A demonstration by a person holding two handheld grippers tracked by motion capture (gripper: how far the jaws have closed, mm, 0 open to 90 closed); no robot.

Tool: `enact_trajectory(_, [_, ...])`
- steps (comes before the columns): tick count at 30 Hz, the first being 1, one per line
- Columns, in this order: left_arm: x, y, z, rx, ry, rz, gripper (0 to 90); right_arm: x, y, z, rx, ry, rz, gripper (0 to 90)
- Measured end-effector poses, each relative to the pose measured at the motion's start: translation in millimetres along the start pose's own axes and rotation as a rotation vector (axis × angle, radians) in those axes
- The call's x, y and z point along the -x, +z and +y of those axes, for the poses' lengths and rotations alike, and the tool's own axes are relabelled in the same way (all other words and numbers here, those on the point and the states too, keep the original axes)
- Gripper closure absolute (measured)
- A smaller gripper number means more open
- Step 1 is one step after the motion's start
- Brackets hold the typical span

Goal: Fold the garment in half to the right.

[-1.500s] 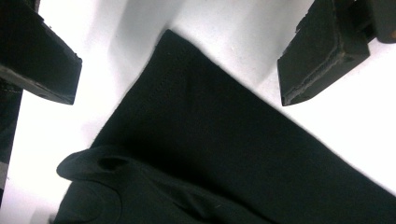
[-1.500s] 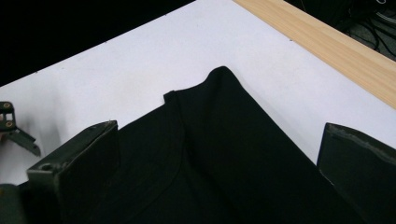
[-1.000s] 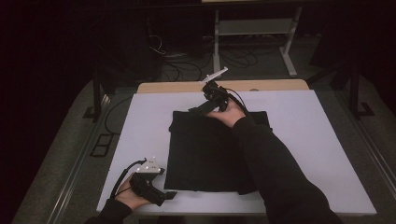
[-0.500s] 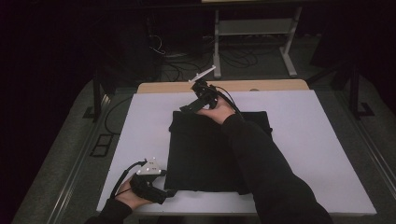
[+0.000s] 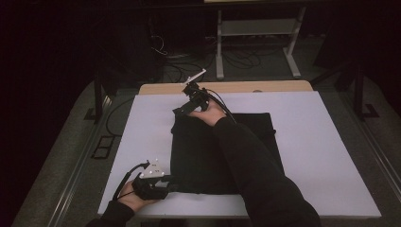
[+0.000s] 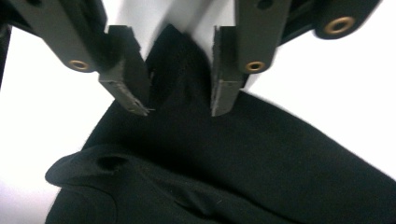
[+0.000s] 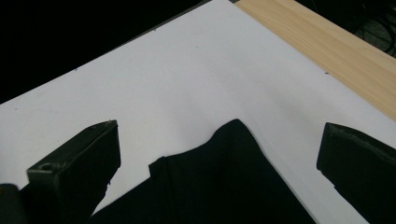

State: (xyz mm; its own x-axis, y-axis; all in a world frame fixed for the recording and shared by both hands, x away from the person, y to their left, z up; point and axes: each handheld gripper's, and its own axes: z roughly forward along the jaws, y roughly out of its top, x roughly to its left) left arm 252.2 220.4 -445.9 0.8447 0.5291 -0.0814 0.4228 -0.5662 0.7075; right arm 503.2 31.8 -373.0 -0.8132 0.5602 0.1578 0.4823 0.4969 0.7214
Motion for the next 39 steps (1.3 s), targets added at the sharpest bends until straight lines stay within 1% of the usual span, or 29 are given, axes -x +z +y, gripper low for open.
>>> enact_trajectory(1, [-0.9, 0.2, 0.8, -0.004, 0.004, -0.004, 61.3, 0.2, 3.0, -0.2, 0.0, -0.011, -0.001, 0.0])
enact_trajectory(2, [-1.8, 0.5, 1.6, -0.01, 0.009, -0.008, 63.3, -0.9, 5.7, -0.7, 0.003, 0.001, -0.008, 0.3])
enact_trajectory(3, [-1.9, 1.1, 2.5, -0.012, 0.008, -0.013, 65.1, -0.9, 8.5, -1.7, 0.011, -0.005, -0.015, 2.9])
enact_trajectory(4, [-1.3, 2.2, 2.8, -0.002, 0.0, -0.019, 66.9, -0.6, 11.5, -2.6, 0.015, -0.006, -0.024, 6.2])
enact_trajectory(5, [-1.5, 2.4, 3.3, -0.006, 0.005, -0.025, 68.8, 0.0, 14.6, -3.5, 0.017, -0.006, -0.031, 8.3])
enact_trajectory(7, [-1.4, 2.8, 3.7, -0.007, 0.006, -0.03, 71.9, 0.7, 17.6, -4.4, 0.019, -0.005, -0.032, 8.7])
enact_trajectory(8, [-1.8, 3.4, 4.4, -0.006, 0.006, -0.04, 73.3, 3.4, 23.5, -6.9, 0.026, 0.002, -0.021, 9.4])
enact_trajectory(9, [-2.1, 3.6, 4.7, -0.007, 0.006, -0.043, 73.9, 4.1, 25.5, -7.6, 0.028, 0.007, -0.022, 9.9])
enact_trajectory(13, [-2.9, 4.7, 6.5, -0.008, 0.008, -0.046, 78.1, 8.0, 35.7, -10.3, 0.02, 0.011, -0.02, 10.9])
enact_trajectory(15, [-3.2, 4.9, 6.8, -0.009, 0.006, -0.049, 79.1, 9.4, 37.7, -11.1, 0.02, 0.01, -0.016, 10.9])
enact_trajectory(16, [-4.0, 4.9, 7.2, -0.009, 0.004, -0.052, 79.8, 11.5, 42.7, -12.7, 0.02, 0.016, -0.013, 11.7])
enact_trajectory(18, [-4.7, 4.9, 7.6, -0.009, 0.004, -0.057, 80.8, 11.8, 46.6, -14.1, 0.014, 0.02, -0.023, 12.2])
enact_trajectory(21, [-5.1, 4.7, 8.2, -0.013, 0.007, -0.056, 81.9, 12.4, 53.3, -16.2, -0.002, 0.024, -0.024, 12.5])
enact_trajectory(22, [-5.8, 4.1, 8.9, -0.015, -0.003, -0.057, 82.6, 12.6, 55.8, -17.0, -0.007, 0.021, -0.023, 12.9])
enact_trajectory(23, [-6.4, 3.6, 9.2, -0.015, -0.004, -0.059, 83.0, 12.0, 57.3, -17.2, -0.012, 0.027, -0.022, 13.0])
enact_trajectory(27, [-6.6, 1.5, 11.0, -0.001, 0.008, -0.055, 83.5, 11.7, 64.3, -20.1, -0.022, 0.037, -0.02, 13.6])
enact_trajectory(28, [-6.6, 1.5, 11.0, -0.001, 0.008, -0.055, 83.6, 11.4, 66.0, -20.8, -0.027, 0.04, -0.025, 14.2])
enact_trajectory(30, [-5.4, 1.0, 12.4, 0.016, 0.012, -0.055, 83.8, 11.5, 69.5, -22.2, -0.035, 0.043, -0.03, 16.4])
enact_trajectory(32, [-6.0, 0.2, 13.4, 0.014, 0.028, -0.055, 83.8, 11.3, 72.0, -23.2, -0.042, 0.043, -0.044, 17.6])
enact_trajectory(34, [-5.7, -0.2, 14.1, 0.03, 0.026, -0.053, 83.8, 11.5, 74.4, -24.1, -0.048, 0.04, -0.053, 17.8])
enact_trajectory(35, [-5.7, -0.2, 14.1, 0.03, 0.026, -0.053, 83.7, 11.4, 75.6, -24.4, -0.053, 0.038, -0.06, 18.2])
enact_trajectory(36, [-5.7, -0.5, 14.6, 0.042, 0.027, -0.051, 83.8, 11.4, 76.8, -24.9, -0.055, 0.042, -0.063, 20.9])
enact_trajectory(39, [-5.2, -0.1, 14.9, 0.047, 0.025, -0.05, 83.8, 11.7, 80.6, -26.6, -0.066, 0.045, -0.076, 26.1])
